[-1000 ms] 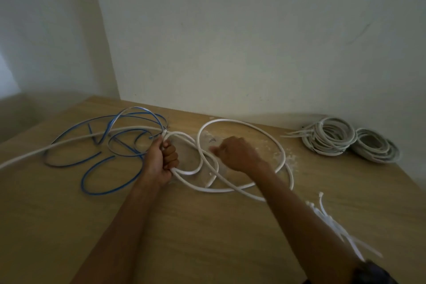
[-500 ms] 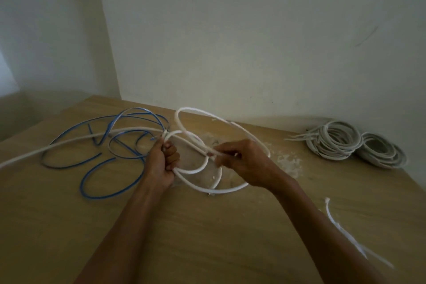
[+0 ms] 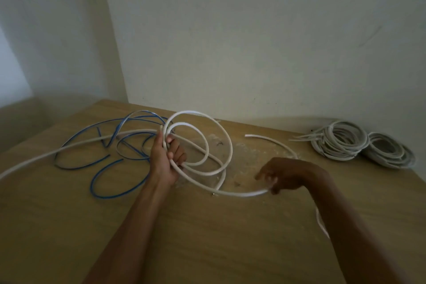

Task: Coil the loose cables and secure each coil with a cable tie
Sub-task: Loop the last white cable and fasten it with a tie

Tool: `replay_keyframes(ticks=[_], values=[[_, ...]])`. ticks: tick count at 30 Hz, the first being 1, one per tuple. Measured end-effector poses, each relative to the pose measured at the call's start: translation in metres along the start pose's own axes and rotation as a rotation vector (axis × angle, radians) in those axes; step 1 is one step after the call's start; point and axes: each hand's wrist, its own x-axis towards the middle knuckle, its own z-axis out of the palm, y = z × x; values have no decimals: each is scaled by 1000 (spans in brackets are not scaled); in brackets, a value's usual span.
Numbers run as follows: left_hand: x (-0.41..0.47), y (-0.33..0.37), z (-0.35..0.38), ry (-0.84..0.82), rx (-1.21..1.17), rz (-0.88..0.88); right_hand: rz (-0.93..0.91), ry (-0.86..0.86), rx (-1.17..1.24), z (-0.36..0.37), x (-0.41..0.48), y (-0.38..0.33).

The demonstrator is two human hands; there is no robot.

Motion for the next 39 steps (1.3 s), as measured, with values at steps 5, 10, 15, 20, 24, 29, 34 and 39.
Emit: replay_keyframes(ticks=[5,10,15,20,24,29,34,39], values=[[-12,-4,29,-71,243,138,-183,428,685,-24,36,-59],[-25,-17,42,-281,550,273,-71,501,1474,-88,61,-114],[-32,-21,46,-361,758,353,-81,498,1520,-122,58,-117],[-17,-14,36,-218,234,91,-477,391,1520,-130,2,-116],[-10,9,19,-187,2,36,-579,438,728,-92,-54,-109],[-20,-4,34,-212,19,-66,-504,479,125,-10,-32,-97],[-18,-15,32,-171,116,-97,-408,439,1,24,-12,-87],[-19,-21,29,-263,38,-167,-459,482,85,36,4,-81]])
